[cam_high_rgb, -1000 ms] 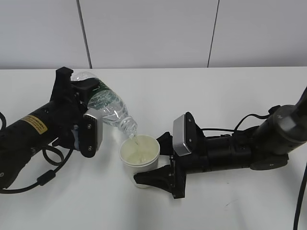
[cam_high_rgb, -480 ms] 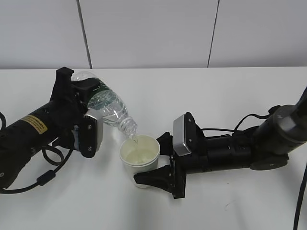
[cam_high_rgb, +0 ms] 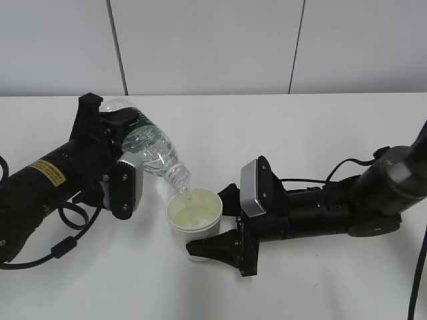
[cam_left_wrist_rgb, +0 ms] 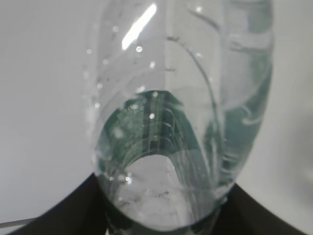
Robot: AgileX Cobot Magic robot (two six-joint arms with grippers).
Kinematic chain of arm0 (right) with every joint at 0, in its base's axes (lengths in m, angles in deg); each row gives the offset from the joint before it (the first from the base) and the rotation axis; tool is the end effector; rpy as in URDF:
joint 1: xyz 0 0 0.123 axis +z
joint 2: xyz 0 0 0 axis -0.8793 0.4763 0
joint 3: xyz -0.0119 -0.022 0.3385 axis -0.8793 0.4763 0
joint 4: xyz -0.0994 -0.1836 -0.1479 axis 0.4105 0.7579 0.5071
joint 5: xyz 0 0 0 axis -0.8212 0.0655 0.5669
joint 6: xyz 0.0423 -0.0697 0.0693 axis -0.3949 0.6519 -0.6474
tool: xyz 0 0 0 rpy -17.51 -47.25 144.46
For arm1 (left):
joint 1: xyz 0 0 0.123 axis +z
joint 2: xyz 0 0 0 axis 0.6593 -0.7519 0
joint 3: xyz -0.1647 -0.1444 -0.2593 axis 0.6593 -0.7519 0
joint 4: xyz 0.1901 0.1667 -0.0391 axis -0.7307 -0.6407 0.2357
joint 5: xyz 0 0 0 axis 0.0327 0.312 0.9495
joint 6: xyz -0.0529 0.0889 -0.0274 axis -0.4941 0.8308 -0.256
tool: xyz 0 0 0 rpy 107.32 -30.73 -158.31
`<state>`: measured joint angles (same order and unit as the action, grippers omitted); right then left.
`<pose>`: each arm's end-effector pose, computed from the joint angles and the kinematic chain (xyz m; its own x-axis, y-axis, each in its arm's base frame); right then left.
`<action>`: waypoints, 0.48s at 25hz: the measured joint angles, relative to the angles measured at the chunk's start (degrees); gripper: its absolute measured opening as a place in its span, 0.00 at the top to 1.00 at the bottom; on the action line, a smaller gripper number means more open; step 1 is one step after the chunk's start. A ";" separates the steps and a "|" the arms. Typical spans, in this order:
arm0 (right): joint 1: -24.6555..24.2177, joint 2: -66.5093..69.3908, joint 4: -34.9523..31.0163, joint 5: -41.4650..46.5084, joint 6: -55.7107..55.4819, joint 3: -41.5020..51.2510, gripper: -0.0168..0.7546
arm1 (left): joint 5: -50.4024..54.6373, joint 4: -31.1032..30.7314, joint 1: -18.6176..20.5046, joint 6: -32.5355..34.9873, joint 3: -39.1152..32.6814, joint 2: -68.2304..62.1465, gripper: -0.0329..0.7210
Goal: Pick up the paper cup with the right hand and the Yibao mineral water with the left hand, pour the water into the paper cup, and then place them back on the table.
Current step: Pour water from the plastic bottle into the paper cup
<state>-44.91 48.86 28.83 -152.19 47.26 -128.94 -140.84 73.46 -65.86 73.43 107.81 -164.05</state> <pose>0.3540 0.1987 0.0983 0.0042 -0.3340 -0.9426 -0.9818 0.1775 -0.0673 0.3185 -0.1537 0.1899 0.4828 0.8695 0.1039 0.0369 -0.1387 0.9896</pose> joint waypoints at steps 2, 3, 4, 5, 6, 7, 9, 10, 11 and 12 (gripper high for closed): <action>0.00 0.00 0.00 0.00 0.00 0.00 0.28 | -0.05 0.00 0.00 0.07 0.00 0.00 0.49; 0.00 0.00 0.00 0.00 0.00 0.00 0.28 | -0.11 0.00 0.00 0.07 0.00 0.00 0.49; 0.00 0.00 0.00 0.00 0.00 0.00 0.28 | -0.17 0.00 0.00 0.07 0.00 0.00 0.49; 0.00 0.00 0.00 0.00 0.00 0.00 0.28 | -0.16 0.00 0.00 0.07 0.00 0.00 0.49; 0.00 0.00 0.00 0.00 0.00 0.00 0.28 | -0.16 0.00 0.00 0.07 0.00 0.00 0.49; 0.00 0.00 0.00 0.00 0.00 0.00 0.28 | -0.16 0.00 0.00 0.07 0.00 0.00 0.49; 0.00 0.00 0.00 0.00 0.00 0.00 0.28 | -0.16 0.00 0.00 0.07 0.00 0.00 0.49; 0.00 0.00 0.00 0.00 0.00 0.00 0.28 | -0.16 0.00 0.00 0.07 0.00 0.00 0.49; 0.00 0.00 0.00 0.00 0.00 0.00 0.28 | -0.16 0.00 0.00 0.07 0.00 0.00 0.49; 0.00 0.00 0.00 0.00 0.00 0.00 0.28 | -0.16 0.00 0.00 0.07 0.00 0.00 0.49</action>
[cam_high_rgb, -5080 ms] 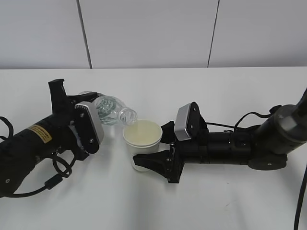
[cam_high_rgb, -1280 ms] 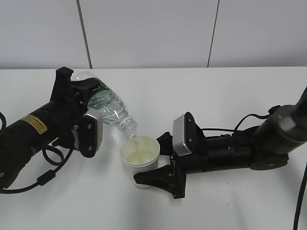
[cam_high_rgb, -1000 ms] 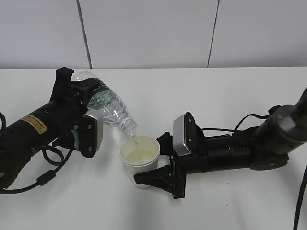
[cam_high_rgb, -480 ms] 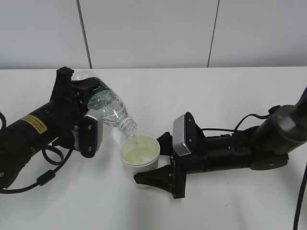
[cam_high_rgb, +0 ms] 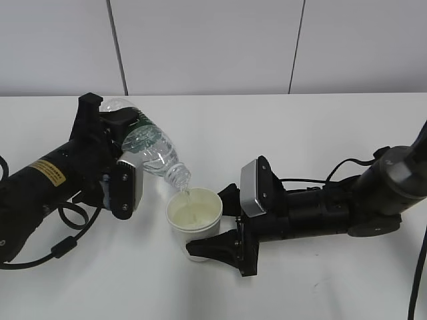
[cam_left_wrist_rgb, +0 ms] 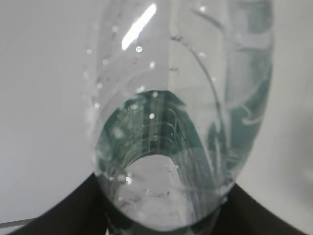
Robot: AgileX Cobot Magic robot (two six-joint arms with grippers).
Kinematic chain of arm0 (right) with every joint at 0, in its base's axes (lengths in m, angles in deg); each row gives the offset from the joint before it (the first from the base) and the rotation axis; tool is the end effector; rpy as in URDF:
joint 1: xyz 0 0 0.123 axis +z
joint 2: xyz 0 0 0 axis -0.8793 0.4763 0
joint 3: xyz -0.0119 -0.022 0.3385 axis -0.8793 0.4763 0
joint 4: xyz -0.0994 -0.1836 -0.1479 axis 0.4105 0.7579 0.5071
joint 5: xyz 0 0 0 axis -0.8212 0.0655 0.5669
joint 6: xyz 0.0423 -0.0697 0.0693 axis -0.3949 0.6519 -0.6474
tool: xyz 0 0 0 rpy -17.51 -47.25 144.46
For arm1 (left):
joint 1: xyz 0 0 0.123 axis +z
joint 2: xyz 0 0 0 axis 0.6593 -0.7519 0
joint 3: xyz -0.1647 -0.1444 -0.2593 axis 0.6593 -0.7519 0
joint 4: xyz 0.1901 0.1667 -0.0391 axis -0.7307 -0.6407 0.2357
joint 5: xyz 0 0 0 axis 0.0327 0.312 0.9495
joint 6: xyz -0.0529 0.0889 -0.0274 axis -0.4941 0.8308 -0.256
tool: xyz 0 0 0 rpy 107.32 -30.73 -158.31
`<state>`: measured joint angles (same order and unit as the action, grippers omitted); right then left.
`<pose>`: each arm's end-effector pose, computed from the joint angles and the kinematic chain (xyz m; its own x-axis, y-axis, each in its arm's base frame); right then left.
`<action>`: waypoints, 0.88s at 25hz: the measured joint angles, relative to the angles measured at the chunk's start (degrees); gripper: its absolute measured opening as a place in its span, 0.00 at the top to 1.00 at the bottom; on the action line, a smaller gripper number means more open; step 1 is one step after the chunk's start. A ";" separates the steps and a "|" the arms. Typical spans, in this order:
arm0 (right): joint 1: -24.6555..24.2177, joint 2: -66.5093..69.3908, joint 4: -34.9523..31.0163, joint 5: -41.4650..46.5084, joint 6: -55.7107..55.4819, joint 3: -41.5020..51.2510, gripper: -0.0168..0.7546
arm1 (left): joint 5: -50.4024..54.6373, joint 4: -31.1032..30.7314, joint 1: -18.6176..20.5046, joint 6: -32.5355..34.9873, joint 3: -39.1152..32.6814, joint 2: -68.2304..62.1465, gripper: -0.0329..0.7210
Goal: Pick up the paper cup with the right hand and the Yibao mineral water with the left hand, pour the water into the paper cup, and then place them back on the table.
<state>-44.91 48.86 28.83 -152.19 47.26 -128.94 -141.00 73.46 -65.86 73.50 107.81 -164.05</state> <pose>0.3540 0.1987 0.0983 0.0042 -0.3340 -0.9426 -0.9818 0.1775 -0.0673 0.3185 -0.1538 0.1902 0.4827 0.8695 0.1051 0.0339 -0.1385 0.9898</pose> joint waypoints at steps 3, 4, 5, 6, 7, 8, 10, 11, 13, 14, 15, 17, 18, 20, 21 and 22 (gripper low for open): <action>0.00 0.00 0.00 0.00 0.00 0.00 0.28 | 0.00 -0.01 0.00 0.00 0.00 0.00 0.49; 0.00 0.00 0.00 0.00 0.00 0.00 0.28 | 0.00 -0.01 0.00 0.00 0.00 0.00 0.49; 0.00 0.00 0.00 0.00 0.00 0.00 0.28 | 0.00 -0.01 0.00 0.00 0.00 0.00 0.49; 0.00 0.00 0.00 0.00 0.00 0.00 0.28 | 0.00 -0.01 0.00 0.00 0.00 0.00 0.49; 0.00 0.00 0.00 0.00 0.00 0.00 0.28 | 0.00 -0.01 0.00 0.00 0.00 0.00 0.49; 0.00 0.00 0.00 0.00 0.00 0.00 0.28 | 0.00 -0.01 0.00 0.00 0.00 0.00 0.49; 0.00 0.00 0.00 0.00 0.00 0.00 0.28 | 0.00 -0.06 0.00 0.00 0.00 0.00 0.49; 0.00 0.00 0.00 0.02 0.00 0.00 0.28 | 0.00 -0.06 0.00 0.00 0.00 0.00 0.49; 0.00 0.00 0.00 0.02 0.00 0.00 0.28 | 0.00 -0.26 0.00 0.00 0.00 0.00 0.49; 0.00 0.00 0.00 0.02 0.00 0.00 0.28 | 0.00 -0.30 0.00 -0.48 0.00 0.00 0.49; 0.00 0.00 0.00 0.02 0.00 0.00 0.28 | 0.00 -0.37 0.00 -1.92 0.00 0.00 0.49; 0.00 0.00 0.00 0.02 0.00 0.00 0.28 | 0.00 -0.57 0.00 -6.55 0.00 0.00 0.49; 0.00 0.00 -0.11 0.02 0.00 0.00 0.28 | 0.00 -0.75 0.00 -8.85 0.00 0.00 0.49; 0.00 0.00 -0.92 -0.18 0.00 0.00 0.28 | -0.02 -1.50 0.00 -15.10 0.00 0.00 0.49; 0.00 0.00 -1.67 -0.45 0.00 0.00 0.28 | -0.10 -1.79 0.00 -18.12 0.00 -0.11 0.49; 0.00 0.00 -2.39 -0.72 0.00 0.00 0.28 | -0.13 -2.11 0.00 -22.02 0.00 -0.39 0.49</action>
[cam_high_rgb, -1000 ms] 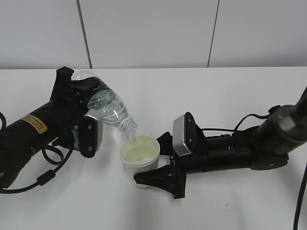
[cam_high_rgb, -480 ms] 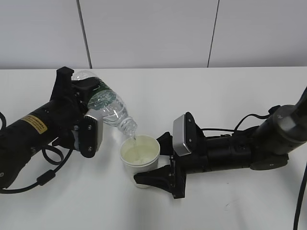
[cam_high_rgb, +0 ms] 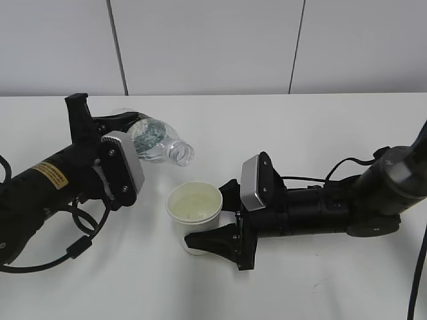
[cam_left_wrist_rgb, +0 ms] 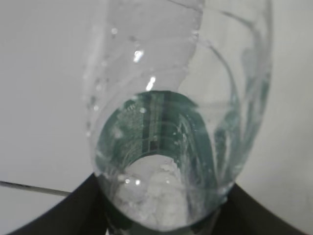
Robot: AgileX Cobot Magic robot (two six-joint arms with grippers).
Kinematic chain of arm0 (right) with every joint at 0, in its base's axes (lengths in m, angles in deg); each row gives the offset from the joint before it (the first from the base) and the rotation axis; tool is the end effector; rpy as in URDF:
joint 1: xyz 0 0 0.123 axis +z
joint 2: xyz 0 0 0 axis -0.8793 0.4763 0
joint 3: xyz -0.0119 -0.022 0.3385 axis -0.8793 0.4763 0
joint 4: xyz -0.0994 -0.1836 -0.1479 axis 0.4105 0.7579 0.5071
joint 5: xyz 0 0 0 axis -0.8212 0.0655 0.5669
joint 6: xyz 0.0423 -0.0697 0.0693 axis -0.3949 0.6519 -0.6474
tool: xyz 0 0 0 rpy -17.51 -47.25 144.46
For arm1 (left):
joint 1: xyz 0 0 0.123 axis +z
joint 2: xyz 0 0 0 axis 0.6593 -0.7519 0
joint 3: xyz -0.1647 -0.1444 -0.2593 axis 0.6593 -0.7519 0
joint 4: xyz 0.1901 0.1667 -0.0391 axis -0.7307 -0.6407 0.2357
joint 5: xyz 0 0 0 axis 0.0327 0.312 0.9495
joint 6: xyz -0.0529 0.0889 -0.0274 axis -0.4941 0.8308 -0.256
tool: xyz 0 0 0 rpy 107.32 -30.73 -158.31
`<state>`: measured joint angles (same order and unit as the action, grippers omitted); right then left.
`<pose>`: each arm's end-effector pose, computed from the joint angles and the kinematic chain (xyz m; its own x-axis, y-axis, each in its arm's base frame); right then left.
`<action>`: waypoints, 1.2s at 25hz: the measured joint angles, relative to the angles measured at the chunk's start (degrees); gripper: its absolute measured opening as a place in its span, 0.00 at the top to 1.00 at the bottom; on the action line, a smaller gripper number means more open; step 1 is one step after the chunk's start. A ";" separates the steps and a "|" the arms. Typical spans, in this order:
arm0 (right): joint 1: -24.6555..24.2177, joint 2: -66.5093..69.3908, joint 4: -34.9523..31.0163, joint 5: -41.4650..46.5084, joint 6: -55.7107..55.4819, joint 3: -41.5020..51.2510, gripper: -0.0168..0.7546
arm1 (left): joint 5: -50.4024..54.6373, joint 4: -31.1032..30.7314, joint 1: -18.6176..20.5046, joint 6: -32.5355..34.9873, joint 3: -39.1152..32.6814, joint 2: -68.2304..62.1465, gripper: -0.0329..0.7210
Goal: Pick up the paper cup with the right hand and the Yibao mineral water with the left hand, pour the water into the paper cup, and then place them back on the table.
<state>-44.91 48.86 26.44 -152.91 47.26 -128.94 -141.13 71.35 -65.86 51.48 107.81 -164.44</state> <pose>0.3573 0.1988 0.1008 -0.0098 -0.3094 -0.9509 -0.9752 0.2134 -0.0594 0.3172 -0.1571 0.1880 0.4646 0.8459 -0.2620 0.2179 0.1776 0.9597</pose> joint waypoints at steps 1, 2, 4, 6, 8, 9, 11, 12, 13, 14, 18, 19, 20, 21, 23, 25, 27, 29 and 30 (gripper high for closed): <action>0.00 0.00 -0.40 -0.13 0.00 0.00 0.28 | -0.17 -0.07 0.00 -3.93 0.00 -0.48 0.49; 0.00 0.00 -0.88 -0.13 0.00 0.00 0.28 | -0.28 -0.11 0.00 -7.80 -0.18 -1.01 0.49; 0.00 0.00 -1.26 -0.21 0.00 0.00 0.28 | -0.28 -0.18 0.00 -15.21 -1.03 -2.21 0.49; 0.00 0.00 -1.50 -0.26 0.00 0.00 0.28 | 0.11 -0.31 0.00 -24.75 -1.87 -2.96 0.49; 0.00 0.00 -2.58 -0.26 0.11 0.00 0.28 | 0.12 -0.31 0.00 -35.93 -2.36 -3.04 0.49; 0.00 0.00 -3.66 -0.26 0.36 0.00 0.28 | 0.07 -0.25 0.00 -41.43 -2.35 -3.04 0.49; 0.00 0.00 -6.45 -0.26 1.04 0.00 0.28 | 0.07 -0.25 -0.05 -50.92 -2.35 -3.04 0.49; 0.10 0.00 -8.39 -0.26 1.98 0.00 0.28 | 0.07 -0.25 -0.05 -55.57 -2.35 -3.04 0.49; 0.10 0.00 -10.68 -0.26 3.63 0.00 0.28 | 0.07 -0.18 -0.05 -59.82 -2.35 -3.04 0.49; 0.10 0.00 -13.00 -0.26 5.75 0.00 0.28 | 0.07 -0.02 -0.05 -62.95 -2.35 -3.04 0.49; 0.10 0.00 -27.96 -0.26 11.99 0.00 0.28 | 0.07 0.66 -0.05 -73.75 -2.35 -3.04 0.49; 0.10 0.00 -31.58 -0.26 12.60 0.00 0.28 | 0.07 0.22 -0.05 -76.07 -2.35 -3.04 0.49; 0.10 0.00 -34.45 -0.26 13.02 0.00 0.28 | 0.07 -0.57 -0.05 -77.76 -2.35 -3.04 0.49; 0.10 0.00 -36.25 -0.26 13.48 0.00 0.28 | 0.07 -1.43 -0.05 -78.66 -2.35 -3.04 0.49; 0.10 0.00 -38.87 -0.26 14.66 0.00 0.28 | 0.07 -3.61 -0.05 -79.62 -2.35 -3.18 0.49; 0.10 0.00 -40.64 -0.26 16.34 0.00 0.28 | -0.32 -5.03 -0.05 -79.96 -2.35 -3.97 0.49; 0.10 0.00 -43.18 -0.26 17.53 0.00 0.28 | -0.32 -5.44 -0.05 -80.01 -2.35 -5.18 0.49; 0.10 0.00 -45.73 -0.26 18.05 0.00 0.28 | -0.09 -5.63 -0.05 -80.01 -2.37 -6.04 0.50; 0.10 0.00 -46.74 -0.26 18.37 0.00 0.28 | 0.06 -5.69 -0.05 -79.94 -2.37 -6.06 0.50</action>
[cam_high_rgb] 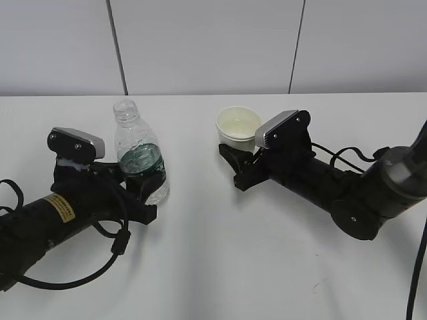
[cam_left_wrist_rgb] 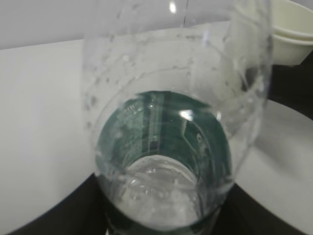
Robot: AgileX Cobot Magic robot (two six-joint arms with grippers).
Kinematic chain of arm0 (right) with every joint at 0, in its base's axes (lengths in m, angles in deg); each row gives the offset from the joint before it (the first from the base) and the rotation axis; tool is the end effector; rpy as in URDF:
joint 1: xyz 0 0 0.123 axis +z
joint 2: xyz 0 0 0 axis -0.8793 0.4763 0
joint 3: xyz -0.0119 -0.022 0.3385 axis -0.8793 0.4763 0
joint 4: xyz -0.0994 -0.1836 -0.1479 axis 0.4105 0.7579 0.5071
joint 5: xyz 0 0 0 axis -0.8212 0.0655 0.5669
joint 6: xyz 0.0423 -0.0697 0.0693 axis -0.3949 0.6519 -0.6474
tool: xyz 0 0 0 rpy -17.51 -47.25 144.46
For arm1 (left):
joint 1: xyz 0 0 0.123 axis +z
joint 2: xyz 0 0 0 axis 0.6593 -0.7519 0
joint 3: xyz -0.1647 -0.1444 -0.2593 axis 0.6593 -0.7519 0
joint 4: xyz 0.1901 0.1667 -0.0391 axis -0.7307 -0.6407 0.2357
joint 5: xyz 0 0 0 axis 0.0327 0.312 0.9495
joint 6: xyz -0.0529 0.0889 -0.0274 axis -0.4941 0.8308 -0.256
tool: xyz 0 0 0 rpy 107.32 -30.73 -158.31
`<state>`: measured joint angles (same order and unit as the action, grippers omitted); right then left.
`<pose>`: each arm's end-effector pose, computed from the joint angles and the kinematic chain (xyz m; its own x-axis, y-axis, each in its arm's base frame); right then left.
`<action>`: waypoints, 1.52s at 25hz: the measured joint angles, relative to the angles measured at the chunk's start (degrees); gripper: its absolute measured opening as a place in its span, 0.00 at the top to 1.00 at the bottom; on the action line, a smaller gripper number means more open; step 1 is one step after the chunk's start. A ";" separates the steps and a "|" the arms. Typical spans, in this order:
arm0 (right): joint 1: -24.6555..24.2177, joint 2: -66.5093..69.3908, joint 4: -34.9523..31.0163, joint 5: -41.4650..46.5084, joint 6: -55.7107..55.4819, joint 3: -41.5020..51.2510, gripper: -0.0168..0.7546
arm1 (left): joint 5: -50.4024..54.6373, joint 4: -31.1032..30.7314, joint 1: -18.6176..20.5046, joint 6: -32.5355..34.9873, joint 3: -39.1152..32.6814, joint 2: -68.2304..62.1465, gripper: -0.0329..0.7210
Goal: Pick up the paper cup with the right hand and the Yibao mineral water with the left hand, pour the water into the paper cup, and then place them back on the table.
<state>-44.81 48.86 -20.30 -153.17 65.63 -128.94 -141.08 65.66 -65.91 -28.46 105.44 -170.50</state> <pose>0.4199 0.1618 0.1198 -0.0082 -0.2033 -0.9791 -0.5888 0.7924 -0.1596 0.3061 -0.1627 0.1424 -0.2520 0.0759 -0.9647 0.5663 0.8199 -0.0834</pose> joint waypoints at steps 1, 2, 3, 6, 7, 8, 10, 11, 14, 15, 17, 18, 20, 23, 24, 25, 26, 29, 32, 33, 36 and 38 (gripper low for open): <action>0.00 0.00 -0.75 0.13 0.27 0.00 0.28 | 0.00 -0.05 0.00 0.57 0.00 0.00 0.50; 0.00 0.00 -1.11 0.60 0.30 0.00 0.28 | -0.11 -0.11 0.00 1.57 0.00 0.00 0.50; 0.00 0.00 -1.36 1.17 0.44 0.00 0.28 | -0.10 -0.11 0.00 2.94 0.00 0.00 0.50; 0.00 0.00 -1.75 2.19 0.64 0.00 0.28 | -0.37 -0.11 0.00 5.07 0.38 -0.93 0.50; 0.00 0.00 -2.11 2.28 0.64 0.00 0.28 | -0.32 -0.11 0.00 5.34 0.63 -1.47 0.50; 0.00 0.00 -2.53 2.28 0.64 0.00 0.28 | -0.26 -0.11 0.00 5.43 0.95 -1.90 0.50; 0.00 0.00 -3.25 2.28 0.64 0.00 0.28 | -0.26 -0.18 0.00 5.55 1.69 -2.71 0.50; 0.00 0.40 -3.55 1.84 0.64 0.00 0.28 | -0.26 -0.24 0.00 5.55 2.09 -2.97 0.50; 0.00 2.36 -3.89 0.09 0.64 0.00 0.28 | -0.37 -0.36 0.00 5.55 3.03 -4.12 0.50; 0.00 2.88 -3.89 -0.05 0.64 0.00 0.28 | -0.37 -0.36 0.00 5.55 3.15 -4.43 0.50; 0.00 3.39 -3.89 -0.05 0.71 0.00 0.28 | -0.37 -0.36 0.00 5.60 3.35 -5.09 0.50; 0.00 3.53 -3.89 -0.05 0.71 0.00 0.28 | -0.31 -0.36 0.00 5.60 3.37 -5.26 0.50; 0.00 3.53 -3.89 -0.14 0.78 0.00 0.28 | -0.47 -0.41 0.00 5.60 3.41 -5.43 0.50; 0.00 3.53 -3.89 -0.40 0.78 0.00 0.28 | -0.87 -0.40 0.00 5.60 3.51 -5.70 0.50; 0.00 3.53 -3.89 -0.40 0.78 0.00 0.28 | -0.87 -0.42 0.00 5.60 3.51 -5.70 0.50; 0.00 3.53 -3.89 -0.43 0.78 0.00 0.28 | -0.87 -0.42 0.00 5.60 3.51 -5.70 0.50; 0.00 3.53 -3.89 -0.52 0.78 0.00 0.28 | -0.92 -0.42 0.00 5.60 3.51 -5.70 0.50; 0.00 3.53 -4.01 -0.52 0.78 0.00 0.28 | -0.91 -0.46 0.00 5.60 3.51 -5.70 0.50; 0.00 3.75 -4.10 -0.52 0.78 0.00 0.28 | -0.91 -0.46 0.00 5.60 3.51 -5.70 0.50; 0.00 3.86 -4.24 -0.52 0.78 0.00 0.28 | -0.91 -0.46 0.00 5.60 3.51 -5.70 0.49; 0.00 4.89 -4.38 -1.34 0.78 0.00 0.28 | -0.91 -0.46 0.00 5.60 3.51 -5.70 0.43; 0.00 5.00 -4.38 -1.69 0.78 0.00 0.27 | -0.86 -0.46 0.00 5.60 3.51 -5.70 0.38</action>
<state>-44.81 53.86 -24.68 -154.87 66.41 -128.94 -141.93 65.20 -65.91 -22.86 108.95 -176.20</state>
